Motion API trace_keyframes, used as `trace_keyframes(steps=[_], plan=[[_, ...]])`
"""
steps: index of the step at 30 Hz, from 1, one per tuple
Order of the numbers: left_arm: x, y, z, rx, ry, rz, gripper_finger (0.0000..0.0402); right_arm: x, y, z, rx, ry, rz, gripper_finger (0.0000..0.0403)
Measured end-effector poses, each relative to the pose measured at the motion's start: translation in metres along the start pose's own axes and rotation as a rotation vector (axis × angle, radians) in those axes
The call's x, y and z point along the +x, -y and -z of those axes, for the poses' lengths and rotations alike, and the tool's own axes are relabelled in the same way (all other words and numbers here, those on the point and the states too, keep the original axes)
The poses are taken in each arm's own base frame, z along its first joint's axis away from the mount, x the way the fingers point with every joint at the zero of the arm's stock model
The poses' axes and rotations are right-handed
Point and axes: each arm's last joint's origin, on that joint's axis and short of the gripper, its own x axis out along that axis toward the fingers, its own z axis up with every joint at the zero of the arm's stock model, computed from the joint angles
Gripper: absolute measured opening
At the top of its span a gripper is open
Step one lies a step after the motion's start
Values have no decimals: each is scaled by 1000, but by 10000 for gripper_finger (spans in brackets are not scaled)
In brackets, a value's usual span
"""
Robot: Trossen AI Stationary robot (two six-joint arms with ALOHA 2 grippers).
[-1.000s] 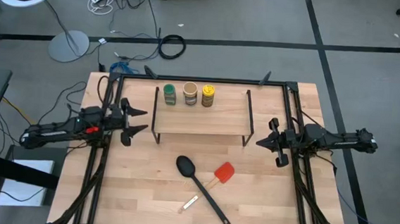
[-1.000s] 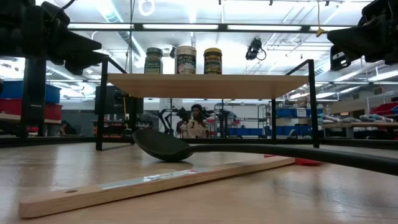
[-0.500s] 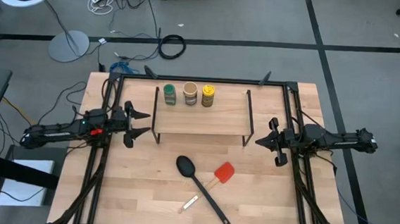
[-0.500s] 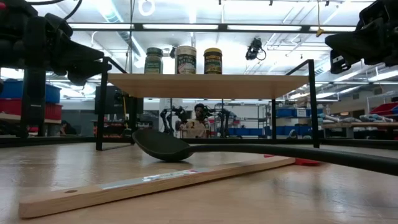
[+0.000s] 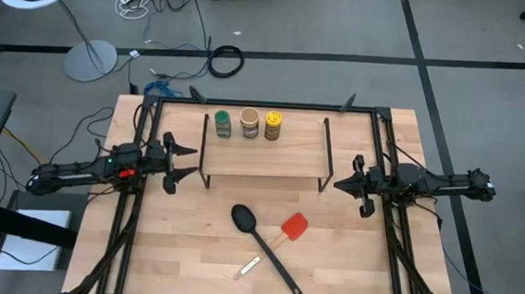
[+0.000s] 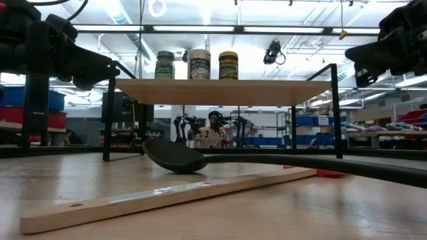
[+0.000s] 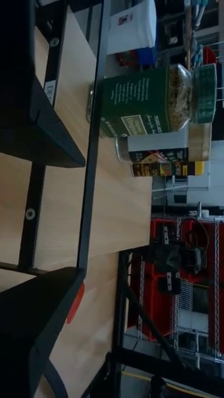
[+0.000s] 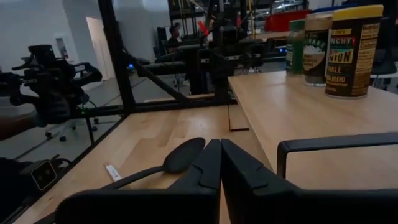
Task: Shelf spices
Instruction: Return to Home Position
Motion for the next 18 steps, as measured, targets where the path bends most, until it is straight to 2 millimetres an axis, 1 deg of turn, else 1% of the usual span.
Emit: trace_keyframes(steps=[3, 8, 13, 18], plan=[[1, 0, 1, 1, -13, -12, 280, 0, 0, 1, -2, -11, -1, 15], [2, 0, 3, 2, -40, -15, 280, 0, 0, 2, -58, -18, -18, 20], [3, -1, 2, 1, -25, -28, 280, 3, -1, 6, 1, -71, -39, 18], [3, -1, -2, 0, 14, -25, 280, 5, -1, 9, -1, -107, -35, 16]])
